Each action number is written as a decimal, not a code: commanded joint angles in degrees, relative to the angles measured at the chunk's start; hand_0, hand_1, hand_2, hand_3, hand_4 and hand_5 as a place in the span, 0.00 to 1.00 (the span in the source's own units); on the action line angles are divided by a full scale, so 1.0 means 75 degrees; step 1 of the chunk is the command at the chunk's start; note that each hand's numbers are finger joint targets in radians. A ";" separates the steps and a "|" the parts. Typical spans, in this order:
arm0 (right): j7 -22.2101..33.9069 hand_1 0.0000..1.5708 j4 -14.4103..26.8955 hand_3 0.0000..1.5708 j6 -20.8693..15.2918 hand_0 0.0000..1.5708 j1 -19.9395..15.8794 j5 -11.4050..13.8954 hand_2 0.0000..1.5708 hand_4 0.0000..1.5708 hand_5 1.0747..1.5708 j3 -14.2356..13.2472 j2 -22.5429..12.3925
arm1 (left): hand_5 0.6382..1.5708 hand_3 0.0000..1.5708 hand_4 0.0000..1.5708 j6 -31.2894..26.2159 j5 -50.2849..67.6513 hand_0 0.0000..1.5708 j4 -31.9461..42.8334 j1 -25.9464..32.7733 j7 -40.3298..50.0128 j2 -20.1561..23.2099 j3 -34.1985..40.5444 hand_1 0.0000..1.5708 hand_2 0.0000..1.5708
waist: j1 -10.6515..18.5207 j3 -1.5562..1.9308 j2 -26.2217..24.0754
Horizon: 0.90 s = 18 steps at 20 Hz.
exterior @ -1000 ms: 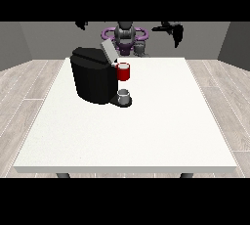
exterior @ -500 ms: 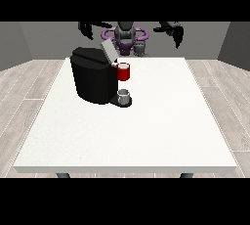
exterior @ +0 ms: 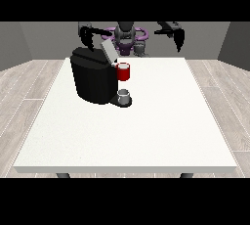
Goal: Insert the coffee pod into the coffee machine and close the lid
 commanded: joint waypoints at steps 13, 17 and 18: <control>-0.0478 0.00 0.1364 0.00 0.0238 0.00 -0.0960 0.0305 0.00 0.00 1.00 -0.0095 -0.0023 | 1.00 0.00 0.00 0.0320 0.0542 0.00 -0.1422 0.0639 0.0612 0.0249 -0.0274 0.00 0.00 | -0.0017 0.0000 0.0404; -0.0288 0.00 0.1194 0.00 -0.0091 0.00 -0.1207 0.0626 0.00 0.00 1.00 0.0302 0.0404 | 1.00 0.00 0.00 0.0655 0.0130 0.00 -0.1034 0.0573 0.0185 0.0275 -0.0411 0.00 0.00 | -0.0277 -0.0002 0.0522; -0.0140 0.00 0.1328 0.00 -0.0213 0.00 -0.1520 0.0683 0.00 0.00 1.00 0.0297 0.0441 | 1.00 0.00 0.00 0.0370 0.0430 0.00 -0.1200 0.0389 0.0526 0.0381 -0.0366 0.00 0.00 | -0.0014 -0.0001 0.0552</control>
